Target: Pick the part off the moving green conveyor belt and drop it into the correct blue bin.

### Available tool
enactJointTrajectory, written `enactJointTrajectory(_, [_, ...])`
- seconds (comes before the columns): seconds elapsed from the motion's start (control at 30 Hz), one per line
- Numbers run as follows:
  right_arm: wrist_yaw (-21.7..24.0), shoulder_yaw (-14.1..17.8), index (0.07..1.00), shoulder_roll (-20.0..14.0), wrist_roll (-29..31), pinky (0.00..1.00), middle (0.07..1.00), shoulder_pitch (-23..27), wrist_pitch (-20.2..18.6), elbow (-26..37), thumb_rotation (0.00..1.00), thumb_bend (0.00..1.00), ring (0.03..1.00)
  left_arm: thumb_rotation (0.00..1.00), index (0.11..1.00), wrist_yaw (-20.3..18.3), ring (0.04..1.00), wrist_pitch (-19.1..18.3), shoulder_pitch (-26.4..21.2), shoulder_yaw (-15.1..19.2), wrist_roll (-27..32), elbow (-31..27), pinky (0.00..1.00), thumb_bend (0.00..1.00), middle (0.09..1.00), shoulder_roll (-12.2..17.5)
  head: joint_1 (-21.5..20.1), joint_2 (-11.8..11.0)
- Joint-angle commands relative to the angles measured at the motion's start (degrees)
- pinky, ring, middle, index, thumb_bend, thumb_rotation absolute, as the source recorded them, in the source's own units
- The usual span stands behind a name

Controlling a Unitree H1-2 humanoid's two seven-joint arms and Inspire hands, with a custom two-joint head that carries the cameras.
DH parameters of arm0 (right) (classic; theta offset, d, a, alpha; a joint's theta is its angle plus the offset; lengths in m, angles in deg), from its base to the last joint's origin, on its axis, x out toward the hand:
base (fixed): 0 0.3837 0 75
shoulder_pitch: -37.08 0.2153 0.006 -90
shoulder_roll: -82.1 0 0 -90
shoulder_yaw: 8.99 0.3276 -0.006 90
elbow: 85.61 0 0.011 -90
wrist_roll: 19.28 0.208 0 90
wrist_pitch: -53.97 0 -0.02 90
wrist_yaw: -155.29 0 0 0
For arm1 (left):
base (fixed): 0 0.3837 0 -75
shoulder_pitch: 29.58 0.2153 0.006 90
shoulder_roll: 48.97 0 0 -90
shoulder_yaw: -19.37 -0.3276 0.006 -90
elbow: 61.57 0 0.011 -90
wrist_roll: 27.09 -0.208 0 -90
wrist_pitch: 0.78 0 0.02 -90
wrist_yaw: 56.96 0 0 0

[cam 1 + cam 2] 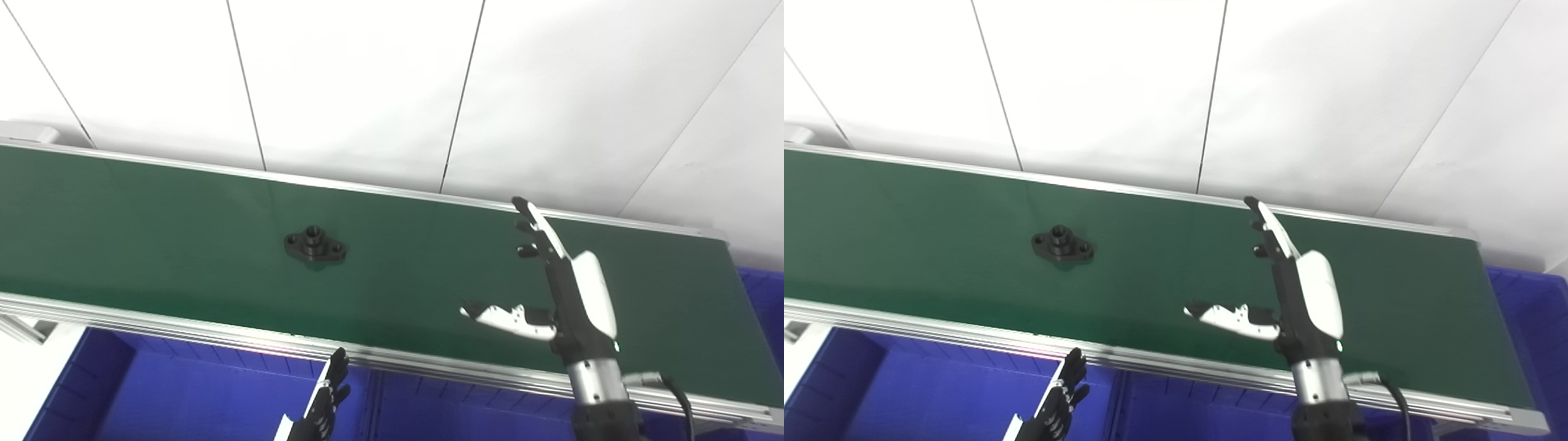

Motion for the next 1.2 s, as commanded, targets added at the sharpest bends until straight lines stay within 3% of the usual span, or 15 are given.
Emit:
enactJointTrajectory(0.0, [0.1,-1.04,0.929,-0.46,-1.95,0.71,0.921,4.1,-0.67,-0.91,0.65,1.0,0.867,0.92,1.0,-0.55,1.0,2.6,-0.26,-1.21,0.15,-0.19,0.96,0.83,1.0,-0.19,0.48,-0.34])
enactJointTrajectory(0.27, [0.48,-4.3,0.927,-0.1,-6.03,0.73,0.91,13.81,-2.78,-9.45,0.65,1.0,0.861,0.92,1.0,0.35,0.999,2.66,-0.16,-2.09,-1.12,-0.07,0.93,0.86,1.0,-0.21,1.08,0.16])
enactJointTrajectory(0.43, [-0.61,-7.62,0.928,0.31,-10.32,0.7,0.9,20.78,-4.19,-16.65,0.67,1.0,0.842,0.92,1.0,0.51,0.992,2.62,0.42,-2.46,-1.47,-1.17,0.91,0.88,1.0,-0.01,0.61,0.65])
enactJointTrajectory(0.7, [-3.2,-12.9,0.896,1.53,-14.97,0.68,0.875,30.32,-4.81,-29.73,0.59,1.0,0.801,0.93,1.0,1.11,0.994,2.6,1.43,-3.55,-1.19,-1.98,0.92,0.9,1.0,-0.27,1.08,1.5])
enactJointTrajectory(1.17, [-2.1,-18.56,0.89,4.78,-15.67,0.66,0.876,34.03,-8.35,-36.72,0.55,1.0,0.806,0.94,1.0,3.98,0.965,2.65,3.07,-5.63,-3.11,-3.67,0.9,0.92,1.0,-1.1,2.77,3.59])
